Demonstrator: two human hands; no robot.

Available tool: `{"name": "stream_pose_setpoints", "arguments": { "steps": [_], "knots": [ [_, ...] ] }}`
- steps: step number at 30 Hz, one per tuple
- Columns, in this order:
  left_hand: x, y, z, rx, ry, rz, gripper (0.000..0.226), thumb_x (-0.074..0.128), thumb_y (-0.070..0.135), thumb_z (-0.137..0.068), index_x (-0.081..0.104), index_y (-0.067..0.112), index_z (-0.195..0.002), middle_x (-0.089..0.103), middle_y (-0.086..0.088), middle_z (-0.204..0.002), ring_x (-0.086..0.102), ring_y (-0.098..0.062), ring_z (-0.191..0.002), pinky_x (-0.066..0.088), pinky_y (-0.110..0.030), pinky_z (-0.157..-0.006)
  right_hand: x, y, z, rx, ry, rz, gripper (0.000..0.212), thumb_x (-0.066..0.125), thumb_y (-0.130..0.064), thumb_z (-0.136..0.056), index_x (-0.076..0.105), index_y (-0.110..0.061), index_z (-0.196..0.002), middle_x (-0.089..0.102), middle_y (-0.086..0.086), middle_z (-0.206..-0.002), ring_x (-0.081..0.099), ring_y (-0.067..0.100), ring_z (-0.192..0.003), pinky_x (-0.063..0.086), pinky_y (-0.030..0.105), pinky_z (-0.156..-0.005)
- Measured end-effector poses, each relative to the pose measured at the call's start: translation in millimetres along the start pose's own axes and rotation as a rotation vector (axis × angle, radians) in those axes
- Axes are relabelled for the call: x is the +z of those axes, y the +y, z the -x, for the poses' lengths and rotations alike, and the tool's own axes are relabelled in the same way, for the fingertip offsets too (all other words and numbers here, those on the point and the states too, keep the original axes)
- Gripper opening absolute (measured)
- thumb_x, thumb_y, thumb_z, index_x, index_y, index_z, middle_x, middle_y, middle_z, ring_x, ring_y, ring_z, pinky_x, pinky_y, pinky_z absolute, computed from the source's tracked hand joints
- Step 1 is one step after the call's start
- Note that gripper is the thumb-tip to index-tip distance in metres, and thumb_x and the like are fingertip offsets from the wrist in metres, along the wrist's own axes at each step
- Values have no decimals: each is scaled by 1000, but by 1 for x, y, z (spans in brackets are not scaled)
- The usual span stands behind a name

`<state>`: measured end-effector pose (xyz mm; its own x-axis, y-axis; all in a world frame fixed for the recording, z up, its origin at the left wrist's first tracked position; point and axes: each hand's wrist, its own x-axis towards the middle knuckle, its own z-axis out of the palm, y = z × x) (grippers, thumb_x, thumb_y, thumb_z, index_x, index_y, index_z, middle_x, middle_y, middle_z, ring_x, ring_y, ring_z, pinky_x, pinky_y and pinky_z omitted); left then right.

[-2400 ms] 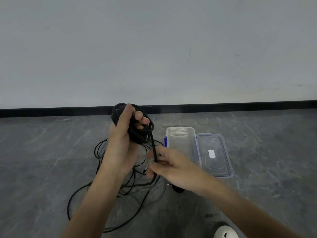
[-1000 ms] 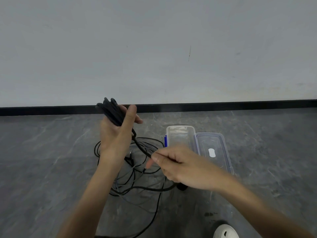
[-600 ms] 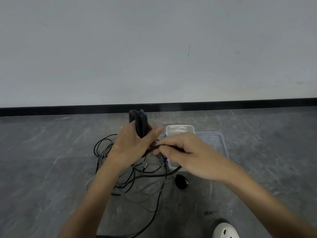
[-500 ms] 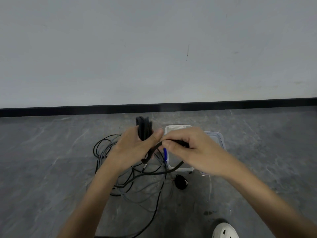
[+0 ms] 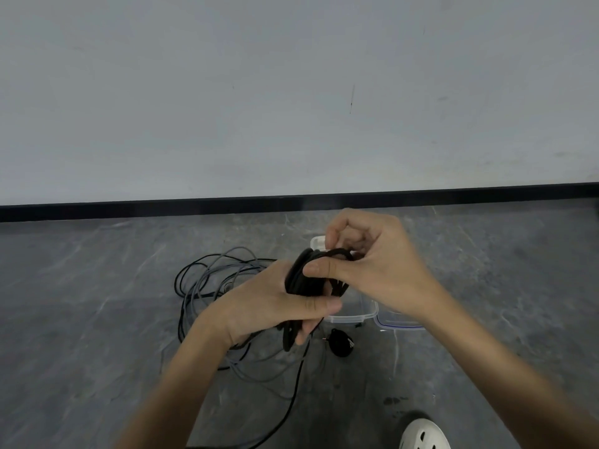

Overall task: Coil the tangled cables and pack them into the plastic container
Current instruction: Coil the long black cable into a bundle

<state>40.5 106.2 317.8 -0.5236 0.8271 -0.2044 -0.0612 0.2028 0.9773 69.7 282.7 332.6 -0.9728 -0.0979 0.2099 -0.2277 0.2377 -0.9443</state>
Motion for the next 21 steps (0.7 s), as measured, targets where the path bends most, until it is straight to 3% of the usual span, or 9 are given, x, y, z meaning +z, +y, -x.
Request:
{"name": "stream_pose_setpoints", "arguments": {
  "steps": [2,4,6,9,12,16,21],
  "knots": [
    [0,1,2,4,-19,41,27,60,26,-93,65,18,-67,61,3,-55,59,-13,-49,48,-24,-58,-1,2,-3,-1,10,27,42,84,-41,-59,58,-12,-73,59,7,-56,48,20,-51,42,34,-52],
    [0,1,2,5,-24,56,35,55,23,-95,67,24,-62,61,3,-53,59,-14,-48,49,-27,-59,-2,3,-3,17,-1,28,41,84,-42,-59,59,-14,-75,58,5,-57,48,21,-53,42,36,-52],
    [-1,0,2,1,-9,34,39,55,28,-95,65,25,-58,57,3,-49,56,-13,-44,47,-28,-56,-2,5,-2,31,-39,14,34,84,-37,-66,60,-16,-78,60,2,-61,53,22,-58,44,37,-57],
    [-4,-3,2,3,54,-15,48,55,39,-94,56,24,-48,51,5,-43,49,-12,-40,43,-28,-56,-5,6,-1,25,-124,5,12,73,-11,-83,61,-13,-87,63,-2,-78,61,25,-76,50,44,-69],
    [-7,-5,2,7,96,-34,56,54,50,-91,48,16,-48,47,3,-41,45,-13,-39,41,-25,-57,-7,5,-3,16,-121,34,12,64,0,-87,63,-12,-88,66,-3,-84,64,22,-85,52,50,-76],
    [-5,-5,1,1,107,-33,60,51,54,-92,45,14,-47,42,1,-38,39,-16,-37,37,-28,-55,-3,6,-2,-88,-2,174,8,69,0,-84,69,-8,-86,69,-4,-81,66,6,-80,55,35,-79],
    [-5,-1,0,-56,128,-34,56,54,41,-93,43,15,-45,41,1,-37,38,-16,-35,38,-34,-58,-2,13,-3,-381,130,531,2,69,-1,-85,68,-2,-86,63,0,-83,57,6,-74,48,18,-69]
  ]
}}
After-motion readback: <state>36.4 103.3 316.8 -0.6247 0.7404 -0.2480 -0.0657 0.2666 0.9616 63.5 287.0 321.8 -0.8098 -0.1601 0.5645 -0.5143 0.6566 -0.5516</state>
